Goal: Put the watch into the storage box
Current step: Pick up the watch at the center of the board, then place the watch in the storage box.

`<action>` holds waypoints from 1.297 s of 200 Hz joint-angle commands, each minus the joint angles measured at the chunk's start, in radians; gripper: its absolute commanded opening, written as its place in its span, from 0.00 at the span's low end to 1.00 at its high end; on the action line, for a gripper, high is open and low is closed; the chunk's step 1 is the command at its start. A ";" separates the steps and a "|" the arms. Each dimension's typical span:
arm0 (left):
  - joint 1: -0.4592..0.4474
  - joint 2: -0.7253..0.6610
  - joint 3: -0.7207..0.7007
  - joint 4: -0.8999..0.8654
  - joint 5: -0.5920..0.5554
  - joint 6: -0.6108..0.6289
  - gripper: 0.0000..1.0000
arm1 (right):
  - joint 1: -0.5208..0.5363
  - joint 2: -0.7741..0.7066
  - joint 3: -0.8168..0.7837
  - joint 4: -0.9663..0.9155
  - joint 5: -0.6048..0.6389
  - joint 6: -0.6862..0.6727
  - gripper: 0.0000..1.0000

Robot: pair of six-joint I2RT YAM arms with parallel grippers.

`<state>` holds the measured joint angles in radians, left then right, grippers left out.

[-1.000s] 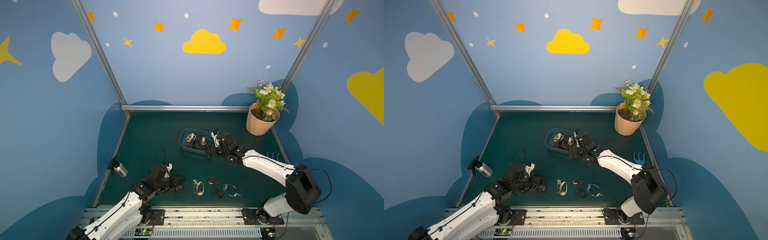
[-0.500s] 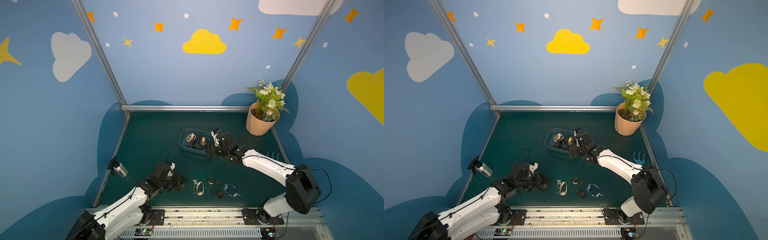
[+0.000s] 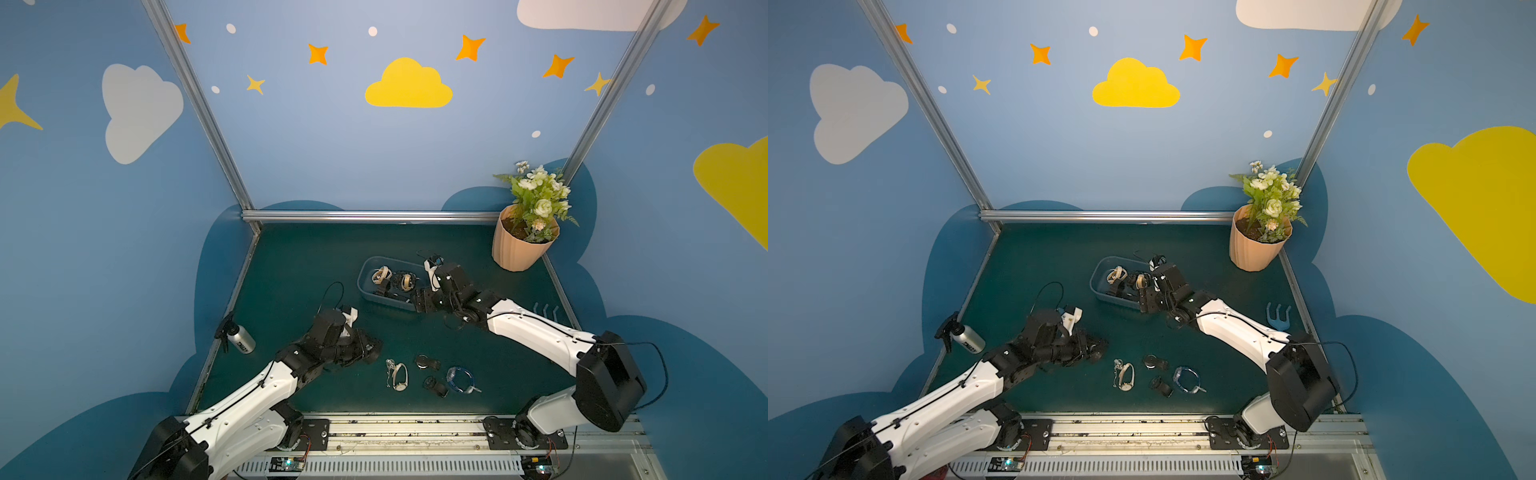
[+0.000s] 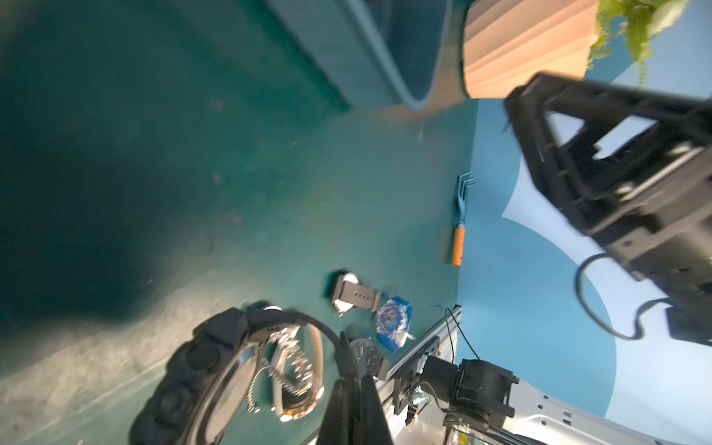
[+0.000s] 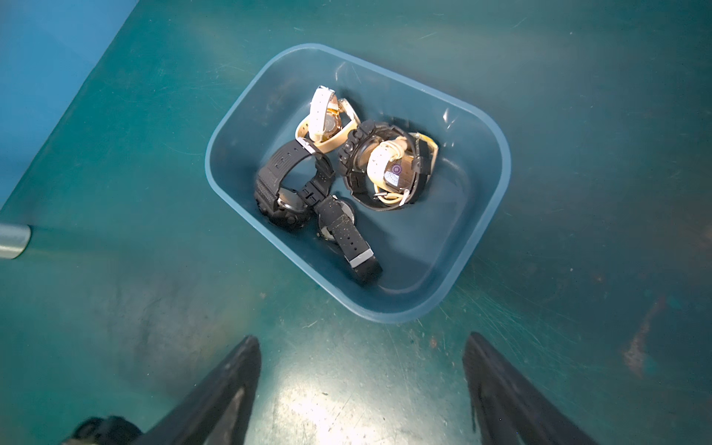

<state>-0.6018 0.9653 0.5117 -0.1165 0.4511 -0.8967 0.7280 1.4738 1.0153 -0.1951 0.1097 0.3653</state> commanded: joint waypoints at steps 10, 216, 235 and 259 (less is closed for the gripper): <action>0.005 0.089 0.168 -0.102 -0.086 0.193 0.05 | 0.001 -0.047 -0.018 -0.017 0.029 0.002 0.84; 0.336 0.798 0.650 0.389 0.266 0.263 0.05 | -0.024 -0.204 -0.097 -0.097 0.106 -0.009 0.84; 0.341 0.845 0.665 0.416 0.277 0.242 0.05 | -0.024 -0.197 -0.088 -0.103 0.106 -0.017 0.84; 0.347 0.894 0.680 0.426 0.284 0.230 0.05 | -0.027 -0.194 -0.089 -0.101 0.109 -0.016 0.84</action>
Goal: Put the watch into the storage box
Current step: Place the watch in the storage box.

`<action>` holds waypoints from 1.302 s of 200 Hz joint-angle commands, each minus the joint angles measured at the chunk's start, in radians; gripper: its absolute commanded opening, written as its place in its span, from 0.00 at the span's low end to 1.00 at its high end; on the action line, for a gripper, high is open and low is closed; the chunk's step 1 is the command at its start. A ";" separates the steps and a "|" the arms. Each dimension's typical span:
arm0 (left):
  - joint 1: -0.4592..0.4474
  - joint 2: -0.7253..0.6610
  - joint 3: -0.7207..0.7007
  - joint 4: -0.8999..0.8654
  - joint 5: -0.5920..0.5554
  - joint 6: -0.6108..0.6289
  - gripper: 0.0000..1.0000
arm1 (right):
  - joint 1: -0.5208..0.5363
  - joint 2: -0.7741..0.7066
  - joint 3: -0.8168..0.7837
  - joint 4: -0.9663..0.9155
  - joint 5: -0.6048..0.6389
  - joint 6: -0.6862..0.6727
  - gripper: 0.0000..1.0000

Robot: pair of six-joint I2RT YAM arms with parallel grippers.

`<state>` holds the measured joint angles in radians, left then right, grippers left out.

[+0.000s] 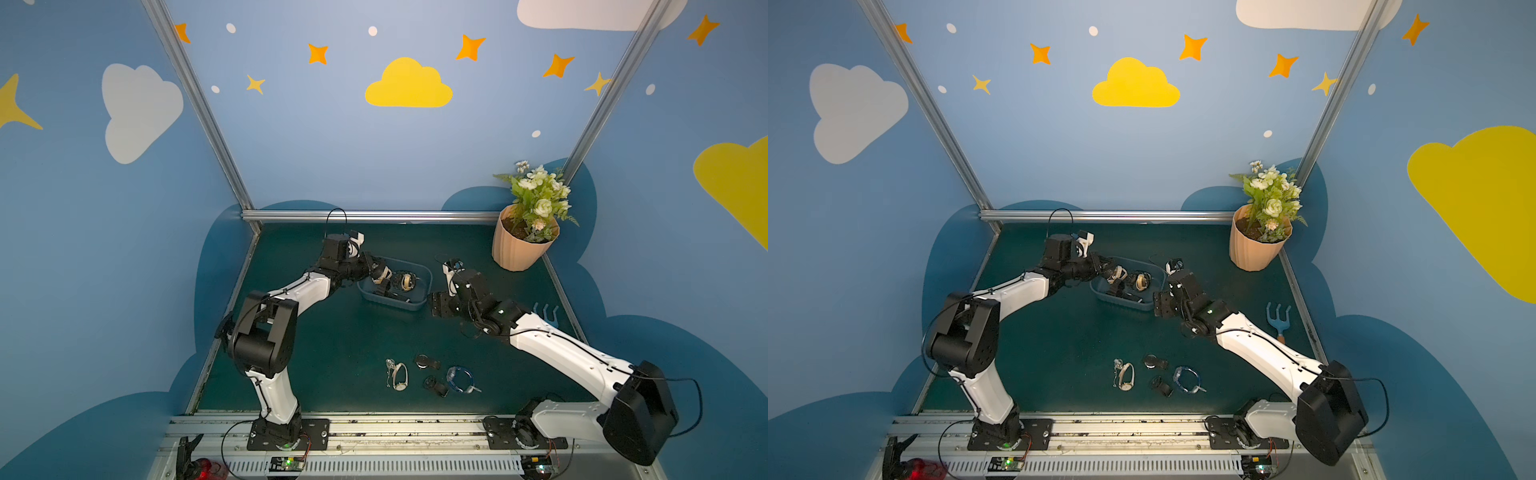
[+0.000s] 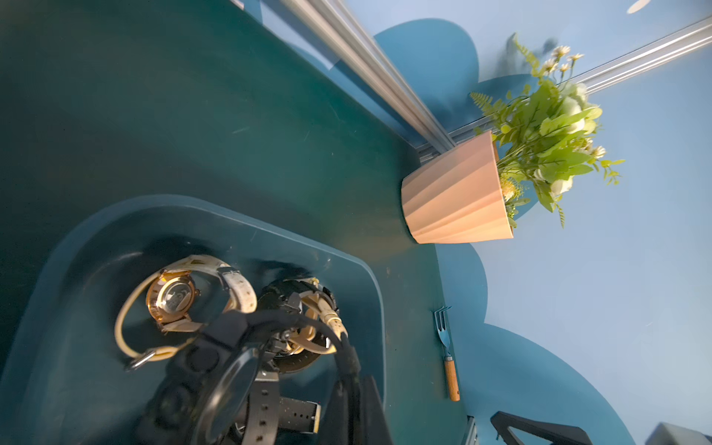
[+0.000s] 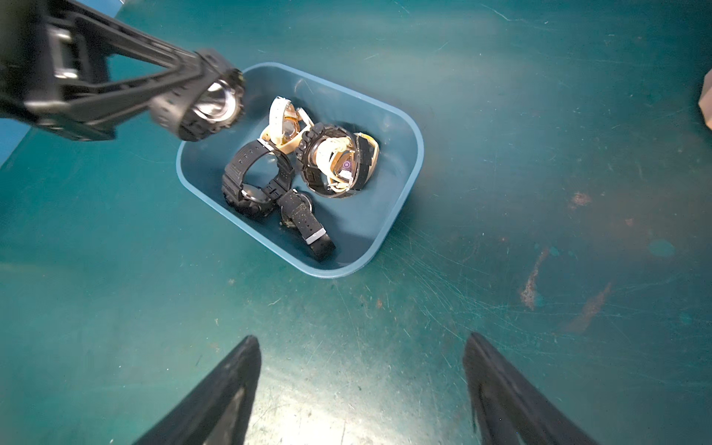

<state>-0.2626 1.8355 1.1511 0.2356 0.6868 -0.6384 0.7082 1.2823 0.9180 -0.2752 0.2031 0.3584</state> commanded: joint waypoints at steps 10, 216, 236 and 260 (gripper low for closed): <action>0.009 0.039 0.044 0.073 0.046 -0.033 0.05 | -0.008 -0.003 0.010 -0.021 0.014 -0.004 0.84; 0.068 0.101 0.071 0.007 0.021 -0.161 0.76 | -0.013 -0.002 0.012 -0.025 0.007 0.003 0.84; 0.068 0.071 0.087 -0.069 0.007 -0.138 0.84 | -0.014 -0.010 0.004 -0.027 0.014 0.000 0.84; 0.069 0.035 0.115 -0.175 -0.020 -0.105 1.00 | -0.015 -0.016 -0.002 -0.026 0.014 0.007 0.84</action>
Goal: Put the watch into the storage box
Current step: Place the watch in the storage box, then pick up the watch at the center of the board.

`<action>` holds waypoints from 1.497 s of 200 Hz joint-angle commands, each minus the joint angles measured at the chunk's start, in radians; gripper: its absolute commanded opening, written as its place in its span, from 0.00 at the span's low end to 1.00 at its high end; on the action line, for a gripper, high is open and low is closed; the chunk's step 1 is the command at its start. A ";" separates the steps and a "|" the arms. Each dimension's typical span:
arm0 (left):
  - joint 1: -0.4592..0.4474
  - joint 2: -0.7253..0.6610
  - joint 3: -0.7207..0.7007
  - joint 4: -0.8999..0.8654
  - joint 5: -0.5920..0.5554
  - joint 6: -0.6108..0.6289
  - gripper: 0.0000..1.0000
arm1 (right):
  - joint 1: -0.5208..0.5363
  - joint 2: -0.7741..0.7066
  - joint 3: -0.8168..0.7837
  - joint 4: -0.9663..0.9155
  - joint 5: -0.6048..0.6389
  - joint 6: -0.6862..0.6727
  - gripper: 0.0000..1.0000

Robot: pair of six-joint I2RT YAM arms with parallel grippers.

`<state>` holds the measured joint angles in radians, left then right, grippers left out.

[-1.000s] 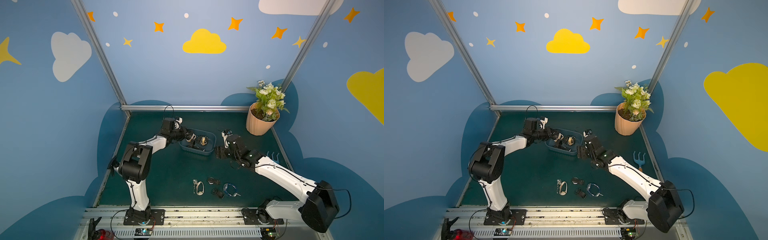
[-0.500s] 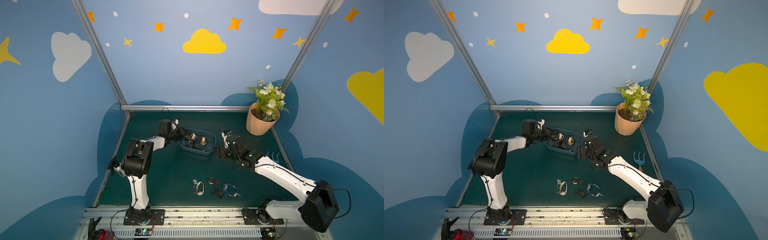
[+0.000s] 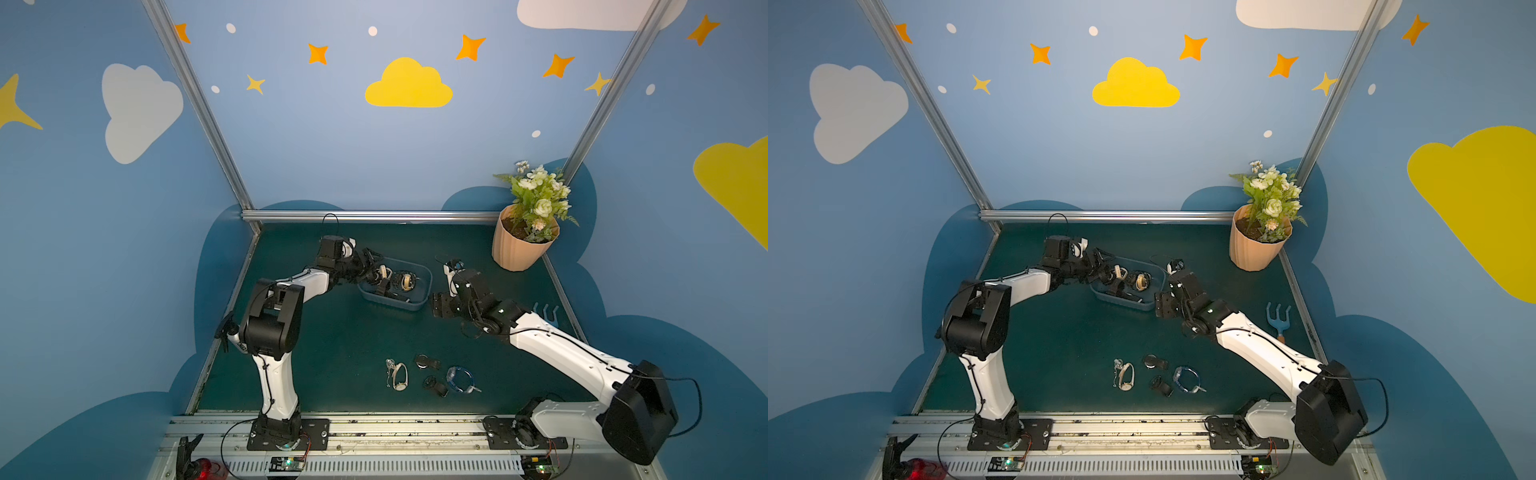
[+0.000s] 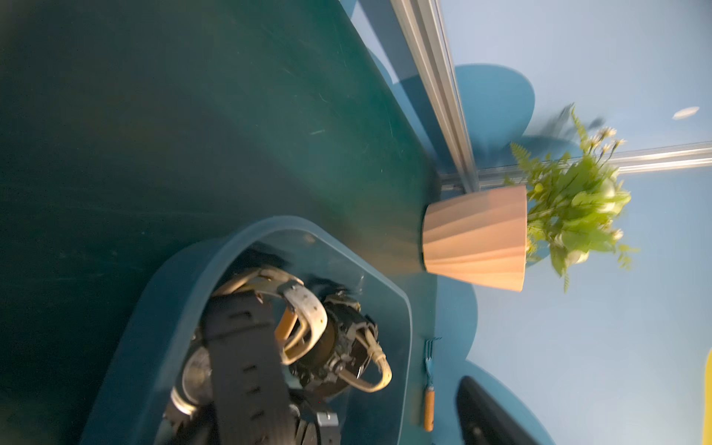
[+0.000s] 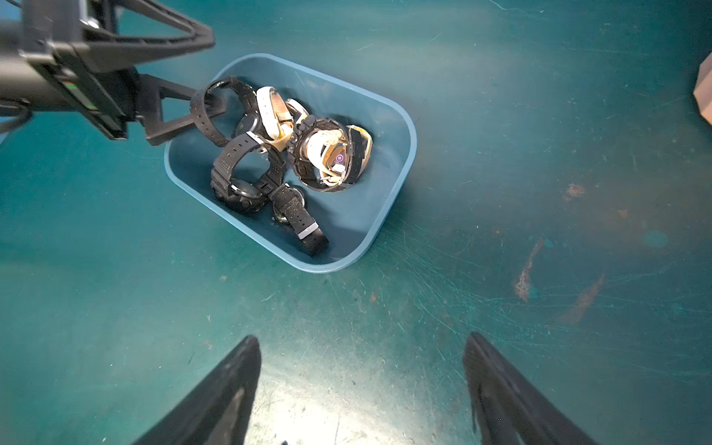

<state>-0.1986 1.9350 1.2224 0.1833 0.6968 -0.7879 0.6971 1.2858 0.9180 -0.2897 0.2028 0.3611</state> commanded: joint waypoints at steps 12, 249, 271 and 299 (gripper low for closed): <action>0.002 -0.083 0.049 -0.153 -0.041 0.051 1.00 | -0.005 -0.019 0.002 -0.017 0.011 0.005 0.84; -0.313 -0.662 -0.422 -0.253 -0.362 0.386 1.00 | 0.039 -0.252 -0.233 -0.570 -0.068 0.323 0.79; -0.327 -0.674 -0.446 -0.228 -0.362 0.388 1.00 | 0.068 -0.280 -0.273 -0.598 -0.080 0.371 0.74; -0.340 -0.674 -0.455 -0.214 -0.352 0.389 1.00 | 0.098 -0.308 -0.328 -0.591 -0.118 0.423 0.64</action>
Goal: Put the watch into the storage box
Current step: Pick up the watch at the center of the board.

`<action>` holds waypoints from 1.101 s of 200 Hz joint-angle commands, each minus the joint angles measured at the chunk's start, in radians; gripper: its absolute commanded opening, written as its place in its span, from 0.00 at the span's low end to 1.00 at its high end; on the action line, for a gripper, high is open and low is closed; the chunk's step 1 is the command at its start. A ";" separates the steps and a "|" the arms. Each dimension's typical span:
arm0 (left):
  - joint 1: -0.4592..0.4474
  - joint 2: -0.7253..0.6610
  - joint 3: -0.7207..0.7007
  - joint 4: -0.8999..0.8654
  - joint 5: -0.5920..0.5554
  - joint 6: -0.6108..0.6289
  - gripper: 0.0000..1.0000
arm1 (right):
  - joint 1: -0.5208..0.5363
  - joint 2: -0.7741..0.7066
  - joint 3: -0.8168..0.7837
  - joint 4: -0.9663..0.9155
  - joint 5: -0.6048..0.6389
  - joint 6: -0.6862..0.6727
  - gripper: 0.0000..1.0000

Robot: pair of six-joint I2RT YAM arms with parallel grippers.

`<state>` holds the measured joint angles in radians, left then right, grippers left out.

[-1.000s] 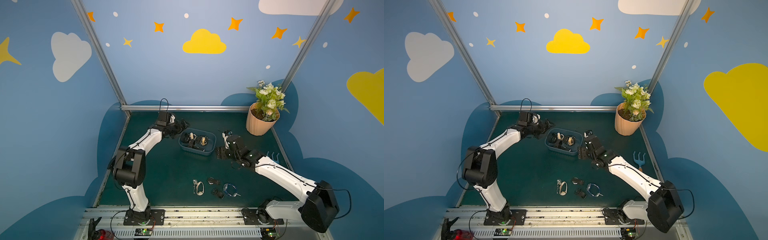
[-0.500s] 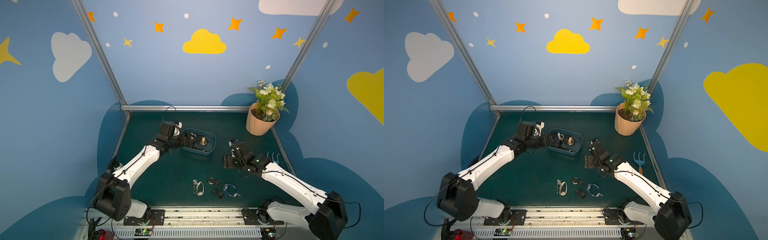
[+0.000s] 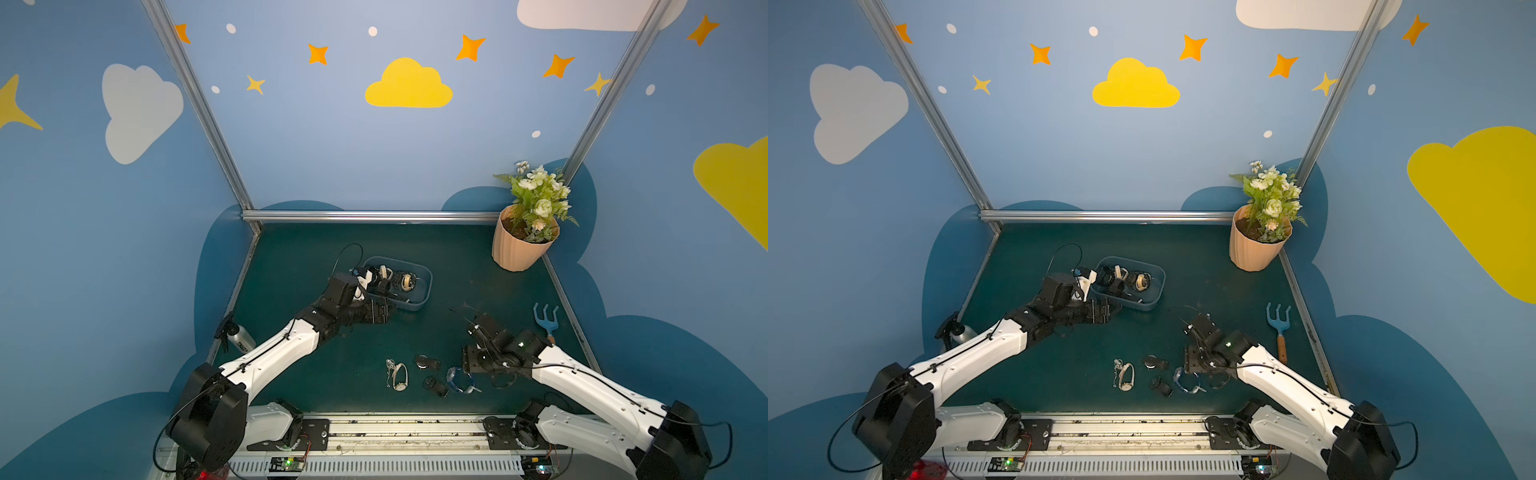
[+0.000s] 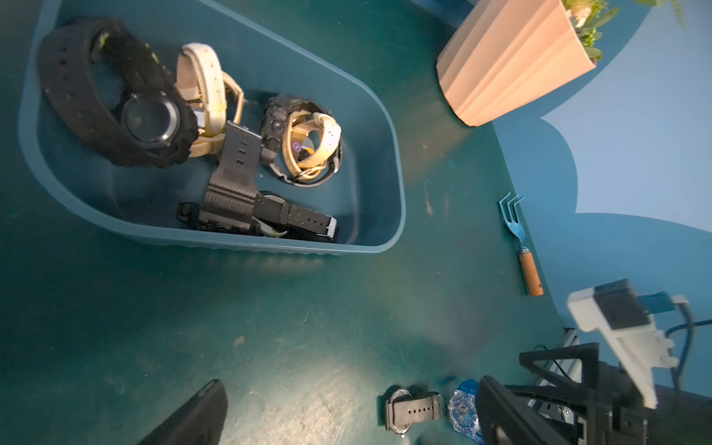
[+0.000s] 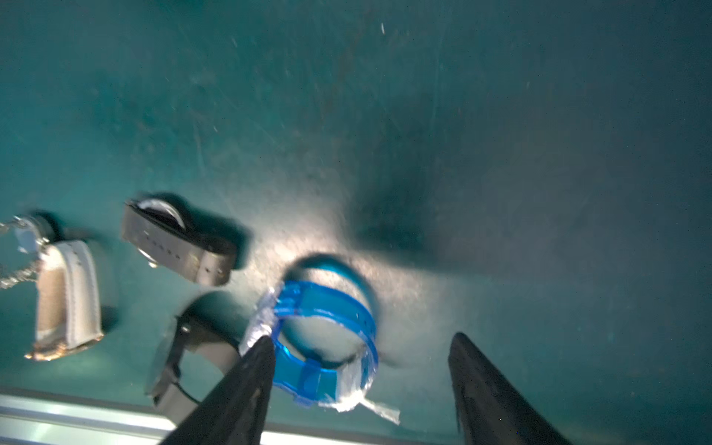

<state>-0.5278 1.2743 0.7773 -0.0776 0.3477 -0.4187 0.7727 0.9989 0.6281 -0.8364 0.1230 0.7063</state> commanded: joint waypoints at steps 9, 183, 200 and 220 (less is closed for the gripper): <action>-0.015 -0.013 -0.012 0.049 -0.001 0.017 1.00 | 0.034 -0.023 -0.045 -0.047 -0.043 0.090 0.61; -0.081 -0.003 -0.060 0.085 0.077 -0.012 1.00 | 0.088 0.086 -0.123 0.143 0.002 0.150 0.14; -0.081 -0.008 -0.067 0.085 0.069 -0.016 1.00 | 0.089 0.073 -0.114 0.128 0.023 0.150 0.09; -0.082 -0.014 -0.074 0.089 0.059 -0.019 1.00 | 0.088 0.061 -0.080 0.096 0.059 0.133 0.04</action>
<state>-0.6071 1.2751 0.7128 -0.0010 0.4137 -0.4309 0.8562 1.0813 0.5049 -0.6998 0.1219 0.8509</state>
